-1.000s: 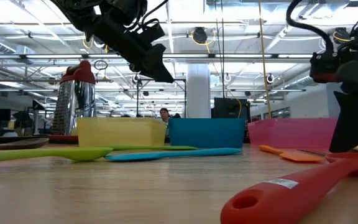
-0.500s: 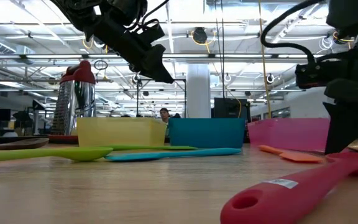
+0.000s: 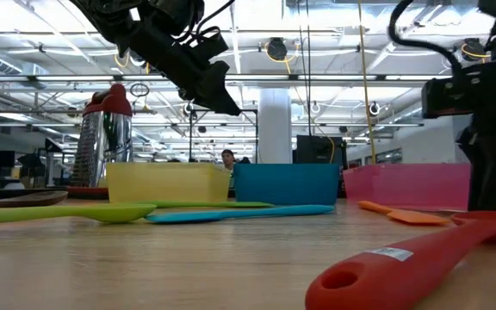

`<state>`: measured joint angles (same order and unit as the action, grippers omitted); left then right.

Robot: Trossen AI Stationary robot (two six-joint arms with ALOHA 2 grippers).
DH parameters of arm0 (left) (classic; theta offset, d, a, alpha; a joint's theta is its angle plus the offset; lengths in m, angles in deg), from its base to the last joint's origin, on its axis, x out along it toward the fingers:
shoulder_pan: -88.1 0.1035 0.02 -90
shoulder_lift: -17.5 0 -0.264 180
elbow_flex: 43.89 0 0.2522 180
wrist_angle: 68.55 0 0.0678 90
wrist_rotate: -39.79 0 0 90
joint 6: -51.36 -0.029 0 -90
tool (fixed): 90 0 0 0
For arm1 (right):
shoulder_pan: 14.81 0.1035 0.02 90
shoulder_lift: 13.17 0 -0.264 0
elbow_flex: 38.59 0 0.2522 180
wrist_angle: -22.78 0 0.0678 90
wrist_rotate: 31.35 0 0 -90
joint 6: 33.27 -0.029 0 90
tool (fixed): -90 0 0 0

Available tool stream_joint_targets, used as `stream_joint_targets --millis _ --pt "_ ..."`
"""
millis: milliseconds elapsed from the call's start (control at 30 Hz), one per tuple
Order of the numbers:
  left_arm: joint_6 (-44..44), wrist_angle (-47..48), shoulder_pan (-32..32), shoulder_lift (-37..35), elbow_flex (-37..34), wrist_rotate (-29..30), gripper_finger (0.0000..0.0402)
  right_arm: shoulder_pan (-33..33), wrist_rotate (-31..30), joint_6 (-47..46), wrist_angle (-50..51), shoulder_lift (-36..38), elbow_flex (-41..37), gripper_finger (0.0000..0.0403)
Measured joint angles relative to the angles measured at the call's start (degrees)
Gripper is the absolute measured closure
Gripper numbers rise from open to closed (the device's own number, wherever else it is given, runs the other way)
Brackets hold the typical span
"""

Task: Pick & Place Kitchen Items
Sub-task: Put the top bronze knife into the yellow bin

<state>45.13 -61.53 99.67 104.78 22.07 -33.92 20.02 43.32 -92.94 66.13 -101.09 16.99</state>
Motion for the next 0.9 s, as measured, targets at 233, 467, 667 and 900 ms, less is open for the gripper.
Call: stream_joint_targets --millis 233,467,667,900 --pt "2.0 0.2 -2.0 0.0 0.0 -10.0 0.0295 1.7 -0.9 2.8 -1.4 0.2 0.0 0.0288" --pt "3.0 -0.3 -6.5 0.0 0.0 -12.3 0.0295 1.7 -1.1 4.2 -0.5 2.0 -0.1 0.0285" --pt "4.9 -2.5 -10.5 0.0 0.0 -12.3 0.0295 1.8 -1.2 4.4 1.0 4.7 -0.2 0.0285" --pt "0.1 -9.2 -14.8 2.6 0.0 -12.4 0.0295 1.7 -8.3 3.2 0.8 6.0 -0.2 0.0292"
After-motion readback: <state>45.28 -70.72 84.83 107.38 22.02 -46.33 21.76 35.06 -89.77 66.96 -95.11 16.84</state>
